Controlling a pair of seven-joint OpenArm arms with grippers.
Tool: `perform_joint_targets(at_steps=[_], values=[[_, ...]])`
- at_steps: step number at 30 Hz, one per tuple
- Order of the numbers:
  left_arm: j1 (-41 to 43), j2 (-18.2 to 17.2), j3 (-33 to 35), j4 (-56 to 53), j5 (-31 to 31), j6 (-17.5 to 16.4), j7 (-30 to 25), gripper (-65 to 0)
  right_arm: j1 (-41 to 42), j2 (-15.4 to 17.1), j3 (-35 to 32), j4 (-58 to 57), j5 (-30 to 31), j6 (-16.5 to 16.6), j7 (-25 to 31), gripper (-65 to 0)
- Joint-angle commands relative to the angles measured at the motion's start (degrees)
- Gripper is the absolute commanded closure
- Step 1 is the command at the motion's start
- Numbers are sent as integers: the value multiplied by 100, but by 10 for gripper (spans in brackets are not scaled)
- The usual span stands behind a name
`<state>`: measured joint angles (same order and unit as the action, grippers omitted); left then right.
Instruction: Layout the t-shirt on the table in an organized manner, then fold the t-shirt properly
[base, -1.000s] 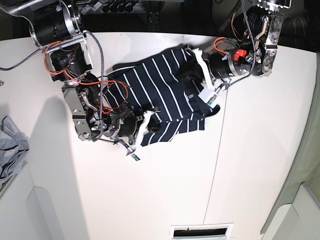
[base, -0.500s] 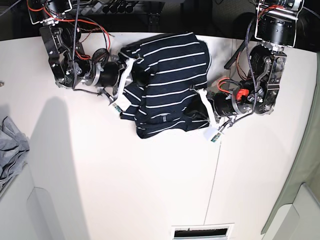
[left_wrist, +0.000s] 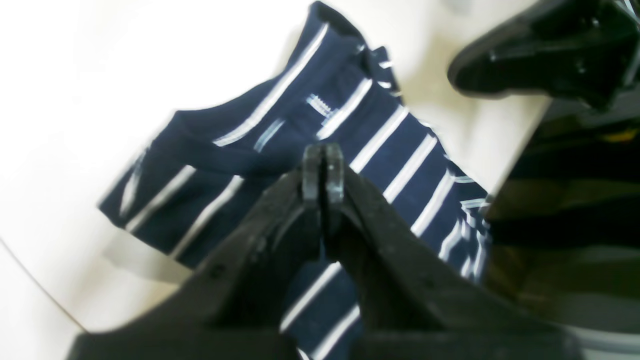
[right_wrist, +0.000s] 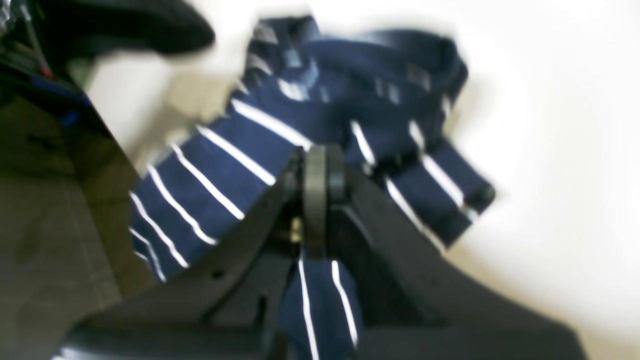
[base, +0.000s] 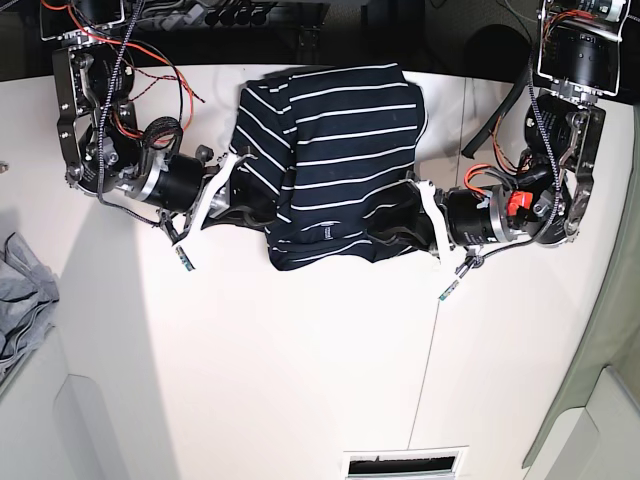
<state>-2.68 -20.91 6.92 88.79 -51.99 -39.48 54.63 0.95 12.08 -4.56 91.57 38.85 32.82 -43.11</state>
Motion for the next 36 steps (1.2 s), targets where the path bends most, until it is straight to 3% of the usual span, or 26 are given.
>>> perform_joint_targets(at_steps=[1, 4, 6, 10, 14, 18, 22, 28, 33, 36], values=[[37, -68, -24, 118, -225, -52, -17, 0, 109, -96, -15, 105, 122, 57, 70, 0], [376, -63, -24, 142, -308, -52, -39, 0, 179, -319, -223, 81, -35, 105, 90, 0], [627, -33, -24, 142, -240, -52, -177, 0, 247, -457, -481, 4, -557, 101, 151, 0], [1029, 140, -24, -48, 723, -52, -876, 0, 356, -496, -949, -619, -1377, 42, 575, 0], [1193, 396, -22, -577, 1268, -52, -1266, 0, 361, -496, -1021, -1480, -1556, 39, 868, 0], [1154, 601, -24, -999, 1432, -52, -1447, 0, 361, -498, -1019, -2061, -1589, 39, 1137, 0], [1016, 627, -24, -962, 1373, -52, -1368, 0, 363, -496, -1005, -1928, -1427, 42, 1163, 0], [922, 560, -24, -304, 772, -52, -647, 0, 361, -498, -975, -1080, -1375, 39, 1078, 0], [1064, 210, -24, 592, 437, -52, -313, 0, 341, -479, -968, -96, -1226, 35, 396, 0], [1401, -111, -24, 1080, 420, -52, -313, 0, 136, -251, -953, 374, -1005, 33, 50, 0]])
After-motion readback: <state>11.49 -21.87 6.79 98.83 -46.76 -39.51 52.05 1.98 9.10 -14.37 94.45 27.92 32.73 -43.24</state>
